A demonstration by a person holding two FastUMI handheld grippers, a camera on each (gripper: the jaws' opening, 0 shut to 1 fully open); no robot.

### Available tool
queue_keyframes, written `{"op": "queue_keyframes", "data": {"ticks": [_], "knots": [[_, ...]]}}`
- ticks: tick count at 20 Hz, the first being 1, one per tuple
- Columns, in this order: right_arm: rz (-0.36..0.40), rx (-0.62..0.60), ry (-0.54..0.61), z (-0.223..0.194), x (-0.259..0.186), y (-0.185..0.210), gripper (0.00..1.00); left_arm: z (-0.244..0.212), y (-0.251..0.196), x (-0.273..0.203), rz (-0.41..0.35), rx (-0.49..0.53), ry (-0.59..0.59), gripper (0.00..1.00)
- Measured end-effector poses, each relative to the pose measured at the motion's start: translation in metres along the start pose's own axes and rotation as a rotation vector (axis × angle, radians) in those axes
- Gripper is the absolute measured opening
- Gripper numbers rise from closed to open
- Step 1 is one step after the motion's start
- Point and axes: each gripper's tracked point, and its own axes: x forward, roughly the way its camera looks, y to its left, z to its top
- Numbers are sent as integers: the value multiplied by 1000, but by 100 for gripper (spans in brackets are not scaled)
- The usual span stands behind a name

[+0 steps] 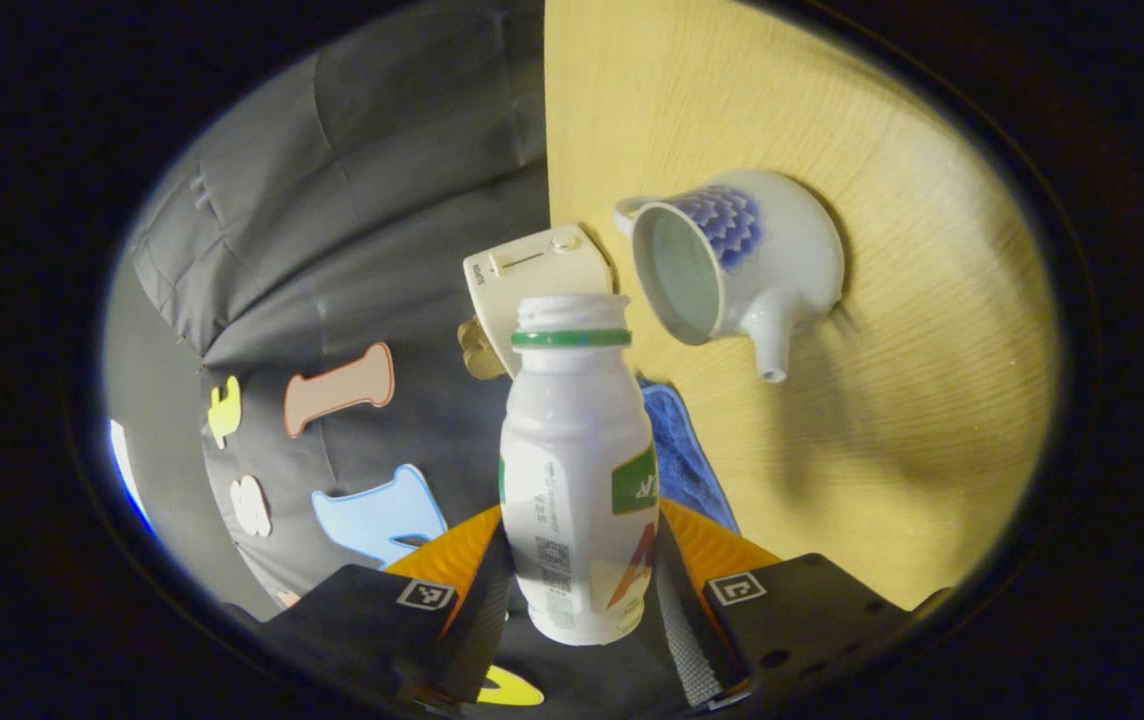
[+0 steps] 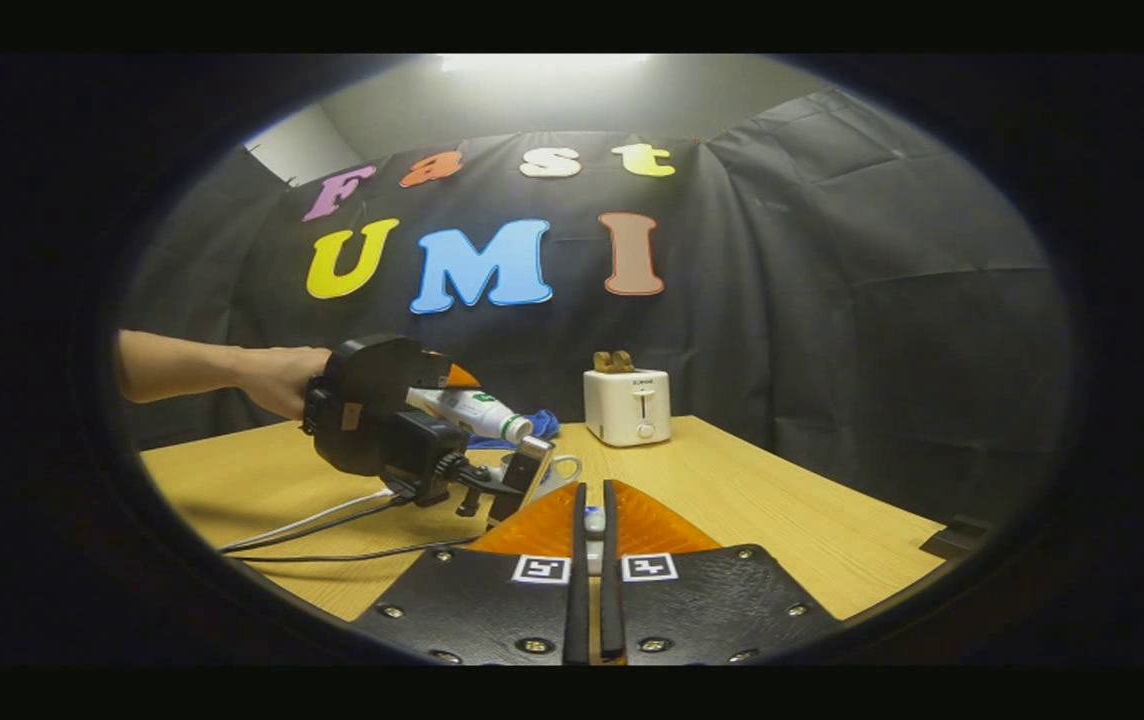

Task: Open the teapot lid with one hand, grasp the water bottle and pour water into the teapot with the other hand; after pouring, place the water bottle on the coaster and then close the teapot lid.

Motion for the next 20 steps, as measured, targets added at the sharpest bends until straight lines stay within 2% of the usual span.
{"op": "queue_keyframes", "data": {"ticks": [1,2,3,4,6,8,9,10,11,12,13,14,15,16,17,18,20], "knots": [[-2,-1,-1,2,0,0,5,1,-6,0,-8,-27,-7,83],[-3,-4,-2,2,1,-1,0,2,-9,0,-14,-61,-16,77],[-3,-8,-4,3,1,-1,0,4,-13,-1,-16,-101,-25,77],[4,-4,-5,4,1,0,5,5,-16,-2,-17,-150,-35,83],[25,19,-9,5,3,4,5,8,-25,-6,-25,-257,-52,84],[41,38,-9,5,5,7,5,7,-32,-9,-26,-345,-61,77],[48,42,-7,6,7,9,5,7,-35,-11,-31,-391,-68,76],[54,47,-3,5,9,8,0,7,-35,-14,-27,-447,-77,77],[62,51,1,5,13,8,5,6,-34,-17,-20,-500,-86,80],[68,52,6,4,17,9,5,4,-34,-21,-19,-550,-91,83],[76,49,11,4,22,10,5,3,-31,-22,2,-594,-99,77],[88,44,16,2,29,10,5,0,-27,-26,20,-631,-99,77],[100,41,27,1,36,13,0,-3,-25,-30,35,-670,-100,77],[115,38,31,1,43,16,5,-7,-22,-35,43,-712,-102,70],[126,33,33,3,52,19,0,-11,-21,-39,48,-758,-104,83],[139,24,31,6,60,23,5,-17,-20,-45,52,-805,-101,76],[160,0,22,14,78,32,5,-27,-18,-53,69,-903,-106,80]]}}
